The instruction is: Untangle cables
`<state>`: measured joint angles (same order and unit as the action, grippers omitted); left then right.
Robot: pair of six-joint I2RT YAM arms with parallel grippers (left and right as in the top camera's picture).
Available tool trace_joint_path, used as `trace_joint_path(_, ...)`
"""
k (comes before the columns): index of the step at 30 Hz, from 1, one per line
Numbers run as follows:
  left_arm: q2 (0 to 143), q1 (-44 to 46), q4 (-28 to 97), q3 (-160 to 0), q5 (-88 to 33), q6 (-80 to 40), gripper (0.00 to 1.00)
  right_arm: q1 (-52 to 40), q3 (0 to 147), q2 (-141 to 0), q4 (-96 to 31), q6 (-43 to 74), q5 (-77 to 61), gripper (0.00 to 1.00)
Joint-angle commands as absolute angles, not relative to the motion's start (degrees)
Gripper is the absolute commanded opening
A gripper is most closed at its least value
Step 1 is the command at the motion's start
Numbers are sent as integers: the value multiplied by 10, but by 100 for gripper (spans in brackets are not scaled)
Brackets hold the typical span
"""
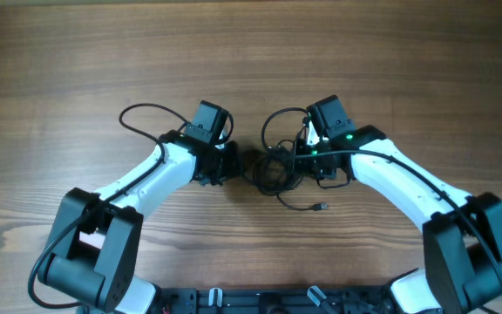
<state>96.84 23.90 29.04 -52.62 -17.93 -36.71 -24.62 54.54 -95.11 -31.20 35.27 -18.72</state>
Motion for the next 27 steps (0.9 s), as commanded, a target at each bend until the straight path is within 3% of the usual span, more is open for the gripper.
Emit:
trace_joint_path(1,958,238,282,-518,-186,-369,16,-248,547,-966,-315,367,-153,11)
trace_joint_path(3,958,237,277,-518,-186,-369,5,-248,547,-967,-329,381,-128,7)
trace_joint_path(4,958,236,276,-518,-186,-369,4,-248,547,-966,-339,382,-113,4)
trace_joint_path(9,949,201,278,-519,-186,-362,4,-227,548,-961,-389,371,-59,4)
trace_joint_path(15,885,93,287,-519,-189,-362,4,-145,559,-914,-447,343,-17,4)
trace_joint_path(22,777,-43,277,-519,-297,-345,4,-44,560,-839,-464,330,-17,4)
trace_joint_path(27,758,-91,260,-519,-341,-345,4,-37,560,-830,-470,330,-17,4)
